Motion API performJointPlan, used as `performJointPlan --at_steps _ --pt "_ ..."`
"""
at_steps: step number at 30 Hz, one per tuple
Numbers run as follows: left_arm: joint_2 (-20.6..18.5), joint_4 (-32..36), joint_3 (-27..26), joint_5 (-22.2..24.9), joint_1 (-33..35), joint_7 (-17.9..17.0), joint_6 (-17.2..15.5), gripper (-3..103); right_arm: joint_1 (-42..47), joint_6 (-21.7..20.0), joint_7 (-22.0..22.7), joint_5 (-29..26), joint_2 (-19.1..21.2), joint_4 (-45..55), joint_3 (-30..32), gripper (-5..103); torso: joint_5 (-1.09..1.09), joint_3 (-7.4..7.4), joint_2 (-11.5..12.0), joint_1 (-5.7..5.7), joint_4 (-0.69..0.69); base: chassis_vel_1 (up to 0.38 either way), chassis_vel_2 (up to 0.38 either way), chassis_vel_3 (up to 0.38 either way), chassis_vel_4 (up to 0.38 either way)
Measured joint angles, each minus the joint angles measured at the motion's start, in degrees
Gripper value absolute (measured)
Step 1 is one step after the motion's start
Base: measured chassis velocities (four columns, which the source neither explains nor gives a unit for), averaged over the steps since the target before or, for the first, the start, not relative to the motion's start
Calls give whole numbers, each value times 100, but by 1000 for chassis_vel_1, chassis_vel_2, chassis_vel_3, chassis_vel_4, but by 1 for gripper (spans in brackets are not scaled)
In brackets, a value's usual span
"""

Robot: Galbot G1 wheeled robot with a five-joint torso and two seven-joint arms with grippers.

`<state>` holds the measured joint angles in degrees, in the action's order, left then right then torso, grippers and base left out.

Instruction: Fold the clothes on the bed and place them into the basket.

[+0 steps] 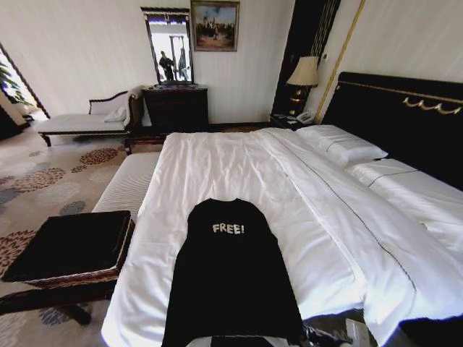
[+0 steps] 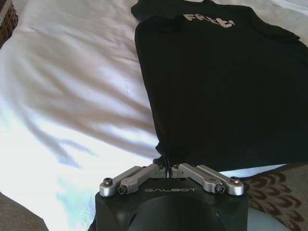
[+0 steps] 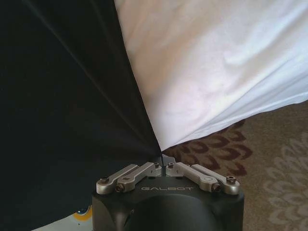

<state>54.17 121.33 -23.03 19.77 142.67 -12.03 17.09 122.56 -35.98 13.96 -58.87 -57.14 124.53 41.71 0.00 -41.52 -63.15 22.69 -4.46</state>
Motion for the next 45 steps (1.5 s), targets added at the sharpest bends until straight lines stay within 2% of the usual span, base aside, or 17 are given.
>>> performJointPlan --at_steps 5,10,15,19,26,39,40,41,42,45 --pt "-154 16 -134 -199 485 44 97 0 43 -241 138 8 177 19 12 0 0 -1 0 0 -1 0 0 0 0" --pt "-189 -14 -135 -477 764 42 169 0 28 -414 275 -23 245 60 -3 0 0 0 0 0 0 0 0 0 0" --pt "-196 -46 -140 -558 850 23 167 0 116 -613 413 -33 258 140 -1 0 0 -1 0 0 0 0 0 0 0" --pt "-192 -130 -125 -547 751 5 103 0 101 -615 472 -8 236 91 -32 0 0 -1 0 0 0 0 0 0 0" --pt "-115 -126 21 -440 149 -134 -317 0 -302 -641 625 -48 181 -151 -299 0 -1 -1 0 0 0 0 0 0 0" --pt "-77 -221 218 -574 -16 -236 -530 0 -336 -632 745 -114 140 -244 -399 0 0 -1 0 0 -1 0 0 0 0" --pt "-71 -204 216 -585 21 -236 -539 -2 -333 -632 779 -118 140 -230 -404 -2 0 -1 0 0 0 0 0 0 0" --pt "-65 -190 203 -593 60 -238 -551 2 -324 -634 804 -116 141 -226 -402 -2 1 -1 0 0 0 0 0 0 0" --pt "-62 -181 186 -612 100 -238 -563 7 -320 -634 827 -122 142 -193 -383 9 -1 -1 0 0 -3 0 0 0 0" --pt "-47 -154 148 -660 148 -241 -542 13 -304 -632 845 -106 142 -117 -317 14 -1 0 0 0 -1 0 0 0 0"
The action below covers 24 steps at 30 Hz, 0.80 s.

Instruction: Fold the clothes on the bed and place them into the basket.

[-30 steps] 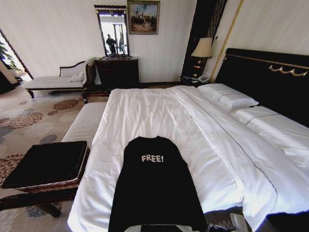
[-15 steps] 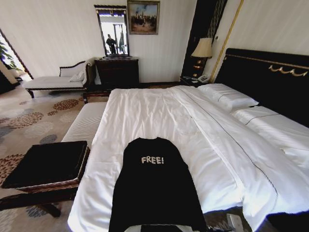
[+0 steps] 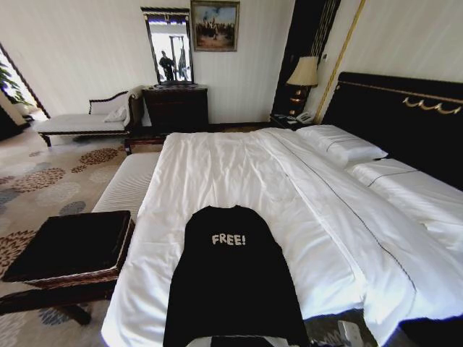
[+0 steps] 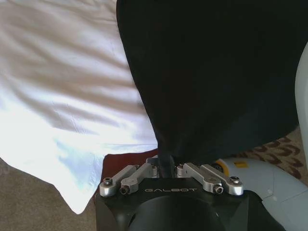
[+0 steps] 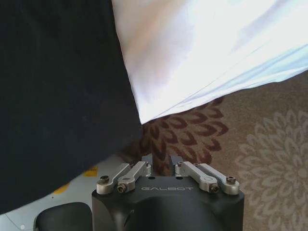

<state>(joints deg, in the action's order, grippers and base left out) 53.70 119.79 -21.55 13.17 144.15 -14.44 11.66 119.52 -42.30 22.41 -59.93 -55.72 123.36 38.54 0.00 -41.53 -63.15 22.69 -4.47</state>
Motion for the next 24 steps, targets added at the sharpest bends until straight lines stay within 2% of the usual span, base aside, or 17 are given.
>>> performJointPlan --at_steps 1,3,4,5,7,8,9,11,12,15,16,17,18,19,20,21,24 --pt "19 28 -25 -24 22 0 29 24 4 1 -3 35 -15 60 60 20 1 0 0 0 0 0 0 0 0" --pt "32 48 -42 -42 32 0 52 24 -9 2 -4 51 -52 113 120 25 1 0 0 0 0 0 0 0 0" --pt "46 60 -52 -64 37 0 75 29 -30 3 1 51 -92 157 166 30 1 0 0 0 0 0 0 0 0" --pt "64 66 -59 -91 40 0 96 35 -47 5 16 57 -125 200 208 30 1 0 0 0 0 0 0 0 0" --pt "107 71 -70 -186 42 0 169 46 -53 6 37 119 -190 272 287 41 1 0 0 0 1 0 0 0 0" --pt "107 71 -70 -186 42 0 169 46 -53 6 37 119 -190 272 287 41 1 0 0 0 1 0 0 0 0" --pt "142 72 -89 -231 41 -2 230 46 -55 7 51 161 -222 312 332 47 1 0 0 0 0 0 0 0 0" --pt "233 82 -148 -242 -13 -6 323 57 -130 41 23 314 -280 344 433 58 1 0 0 0 0 0 0 0 0" --pt "233 82 -148 -242 -13 -6 323 57 -130 41 23 314 -280 344 433 58 1 0 0 0 0 0 0 0 0" --pt "453 184 -291 -165 -276 -29 427 73 -475 627 -336 492 -354 343 567 74 -1 0 0 0 -1 0 0 0 0" --pt "453 184 -291 -165 -276 -29 427 73 -475 627 -336 492 -354 343 567 74 -1 0 0 0 -1 0 0 0 0" --pt "536 228 -354 -126 -412 -31 446 78 -653 797 -447 402 -363 343 613 80 0 0 0 0 1 0 0 0 0" --pt "631 266 -422 -65 -591 -29 452 84 -871 937 -516 230 -363 342 639 80 0 0 0 0 1 0 0 0 0" --pt "703 280 -463 15 -742 -1 455 84 -1061 1053 -589 106 -352 321 642 85 -1 -1 0 1 1 0 0 0 0" --pt "774 265 -485 108 -967 34 455 89 -1242 1155 -660 7 -335 285 629 90 -1 -1 0 1 3 0 0 0 0" --pt "774 265 -485 108 -967 34 455 89 -1242 1155 -660 7 -335 285 629 90 -1 -1 0 1 3 0 0 0 0" --pt "992 70 -493 242 -1793 55 412 99 -1930 1419 -956 -329 -357 66 457 99 2 0 0 1 -1 0 0 0 0"
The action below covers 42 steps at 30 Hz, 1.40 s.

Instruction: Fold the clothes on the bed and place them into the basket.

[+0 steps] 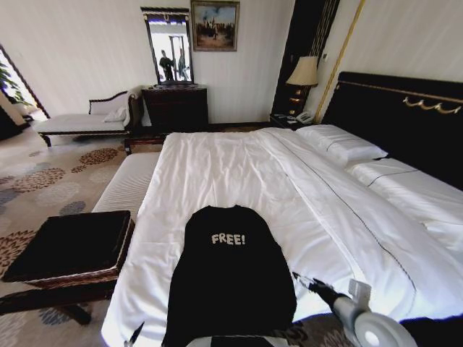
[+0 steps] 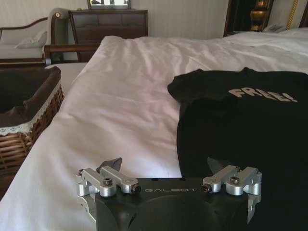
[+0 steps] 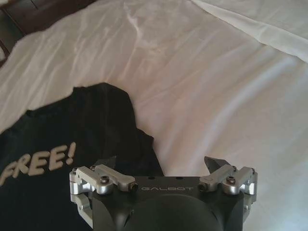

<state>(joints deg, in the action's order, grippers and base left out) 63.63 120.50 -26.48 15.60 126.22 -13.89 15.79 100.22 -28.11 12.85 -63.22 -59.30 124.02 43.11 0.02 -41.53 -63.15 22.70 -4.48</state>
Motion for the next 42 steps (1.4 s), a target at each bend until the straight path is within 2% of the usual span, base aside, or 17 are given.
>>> performJointPlan --at_steps 2,6,14,24,31,42 --pt "52 -52 16 3 -232 6 -31 99 -236 59 -100 -68 -50 -87 -80 99 -2 0 0 0 2 0 0 0 0" --pt "183 -78 142 67 -1014 19 -277 100 -1026 18 -229 -698 -270 -530 -426 100 -1 -1 1 1 2 0 0 0 0" --pt "202 -62 239 182 -1414 170 -440 100 -1560 -200 49 -1558 -552 -1082 -645 100 -2 0 0 1 1 0 0 0 0" --pt "266 -98 284 142 -1343 199 -427 100 -1594 -264 129 -1522 -1064 -1380 -647 100 -2 0 0 1 2 0 0 0 0" --pt "322 -79 164 307 -1339 182 -478 100 -1726 -257 123 -1474 -1158 -1605 -642 100 -2 0 0 0 2 0 0 0 0" --pt "351 -11 184 238 -1251 155 -501 100 -1787 -282 131 -1595 -1306 -1658 -638 101 -1 0 -1 0 2 0 0 0 0"
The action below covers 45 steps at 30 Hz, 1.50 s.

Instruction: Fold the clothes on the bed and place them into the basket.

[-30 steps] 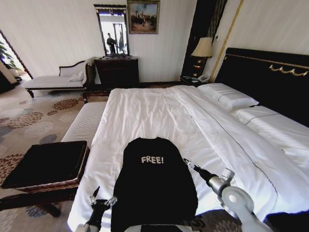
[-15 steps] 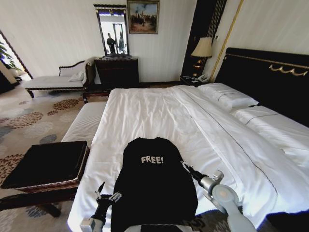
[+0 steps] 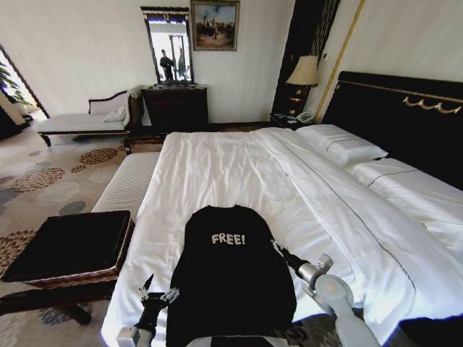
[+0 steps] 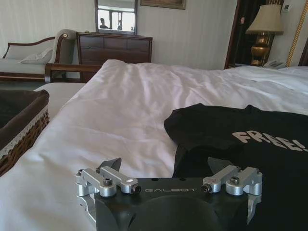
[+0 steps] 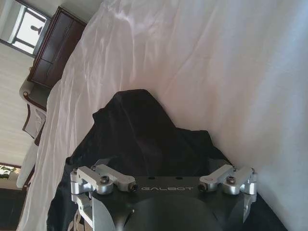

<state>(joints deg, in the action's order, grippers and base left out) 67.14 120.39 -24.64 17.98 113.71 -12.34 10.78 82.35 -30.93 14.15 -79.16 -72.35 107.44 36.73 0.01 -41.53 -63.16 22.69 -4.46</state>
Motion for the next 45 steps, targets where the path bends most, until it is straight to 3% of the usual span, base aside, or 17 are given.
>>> performJointPlan --at_steps 1,4,6,12,14,16,18,22,24,27,30,39,43,45 --pt "0 0 0 0 0 0 0 100 0 0 0 0 0 0 0 101 0 0 0 0 0 0 0 0 0" --pt "2 20 -16 0 7 -11 -7 100 -2 -11 -1 -8 -68 -8 -5 87 -1 0 0 0 0 0 0 0 0" --pt "4 23 -17 0 10 -11 -9 100 -3 -14 -2 -12 -74 -8 -5 87 -1 0 0 0 0 0 0 0 0" --pt "48 85 -26 0 36 -20 -25 100 -54 -21 -4 -22 -65 -25 -9 60 -1 0 0 0 0 0 0 0 0" --pt "51 88 -27 0 39 -20 -25 100 -53 -20 -4 -22 -60 -25 -9 60 -1 0 0 0 0 0 0 0 0" --pt "67 99 -32 7 43 -21 -26 100 -40 -21 -4 -23 -34 -23 -5 43 -1 0 0 0 0 0 0 0 0" --pt "72 102 -33 12 43 -21 -26 100 -35 -21 -4 -23 -31 -23 -1 43 -1 0 0 0 0 0 0 0 0" --pt "88 109 -35 16 43 -23 -26 100 -32 -21 -5 -23 -27 -36 10 22 -1 0 0 0 0 0 0 0 0" --pt "101 110 -36 16 45 -23 -26 100 -29 -21 -4 -23 -28 -36 13 22 -1 0 0 0 0 0 0 0 0" --pt "140 111 -28 13 60 -23 -24 100 -18 -21 -2 -20 -28 -34 18 6 0 0 0 0 0 0 0 0 0" --pt "157 125 -24 2 77 -23 -15 100 -21 -21 -1 -18 -23 -33 23 1 -1 0 0 0 0 0 0 0 0" --pt "191 134 -58 0 124 -20 30 100 -51 -21 -8 88 20 -23 58 0 -1 0 0 0 0 0 0 0 0" --pt "216 180 -79 1 137 -19 35 100 -189 105 -113 811 229 -14 39 0 -1 0 0 0 0 0 0 0 0" --pt "222 186 -82 1 138 -19 35 100 -227 136 -117 920 273 -14 39 0 -1 0 0 0 0 0 0 0 0"
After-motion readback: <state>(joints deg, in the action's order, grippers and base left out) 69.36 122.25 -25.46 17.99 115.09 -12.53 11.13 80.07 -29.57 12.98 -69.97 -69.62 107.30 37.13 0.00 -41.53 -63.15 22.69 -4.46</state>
